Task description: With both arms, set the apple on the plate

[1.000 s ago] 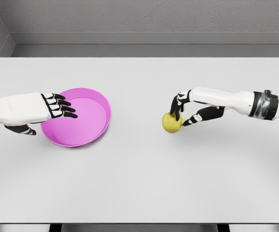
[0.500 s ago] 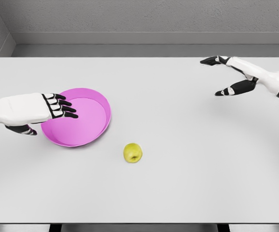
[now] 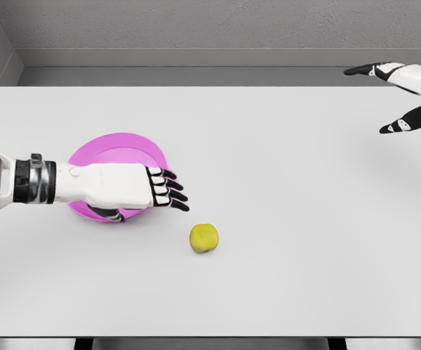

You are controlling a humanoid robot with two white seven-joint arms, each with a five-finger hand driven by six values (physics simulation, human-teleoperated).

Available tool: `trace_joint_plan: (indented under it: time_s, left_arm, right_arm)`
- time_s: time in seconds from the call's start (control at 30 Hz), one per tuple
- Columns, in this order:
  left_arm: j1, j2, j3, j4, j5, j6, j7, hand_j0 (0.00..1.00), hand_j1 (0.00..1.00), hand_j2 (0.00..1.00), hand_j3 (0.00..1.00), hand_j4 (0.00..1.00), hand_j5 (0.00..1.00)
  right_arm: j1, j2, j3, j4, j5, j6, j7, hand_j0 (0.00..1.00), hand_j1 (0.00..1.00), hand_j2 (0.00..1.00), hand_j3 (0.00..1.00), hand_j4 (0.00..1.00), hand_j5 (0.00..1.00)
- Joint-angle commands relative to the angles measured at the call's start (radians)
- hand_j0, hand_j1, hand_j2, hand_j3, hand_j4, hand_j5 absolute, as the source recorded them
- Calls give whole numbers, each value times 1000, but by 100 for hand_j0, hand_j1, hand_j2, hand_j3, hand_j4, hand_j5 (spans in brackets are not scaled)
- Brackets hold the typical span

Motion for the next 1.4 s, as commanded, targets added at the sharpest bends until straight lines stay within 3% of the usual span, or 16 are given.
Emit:
trace_joint_plan:
  time_s: [0.0,0.17,0.3,0.73,0.87,1.07,1.13,1.37]
  left_arm:
    - [-9,-84,-34,2,5,2,-86,100,100,100,100,100,100]
    - [-41,-176,-88,2,5,2,-88,100,100,100,100,100,100]
    - [-41,-179,-89,38,8,2,-77,100,100,100,100,100,100]
    - [-40,-210,-126,47,-31,2,-71,98,98,98,98,98,98]
    - [-41,-211,-126,47,-32,2,-71,90,90,90,90,90,90]
    - [-41,-213,-128,68,-63,2,-71,90,90,90,90,90,90]
    - [-41,-250,-129,100,-77,2,-71,90,90,90,90,90,90]
    - [-41,-257,-142,100,-83,2,-71,89,89,89,89,89,89]
  right_arm:
    - [0,5,5,-28,5,3,0,100,100,100,100,100,100]
    - [-2,16,6,-28,5,3,0,100,100,100,100,100,100]
    - [-5,49,22,-28,24,3,0,100,100,100,100,100,100]
    - [-5,46,26,-26,24,3,0,100,100,100,100,100,100]
    - [-5,48,28,-26,24,3,0,100,100,100,100,100,100]
    - [-5,46,28,-26,25,3,0,100,100,100,100,100,100]
    - [-5,46,29,-26,25,3,0,100,100,100,100,100,100]
    - [-3,43,29,-26,25,3,0,100,100,100,100,100,100]
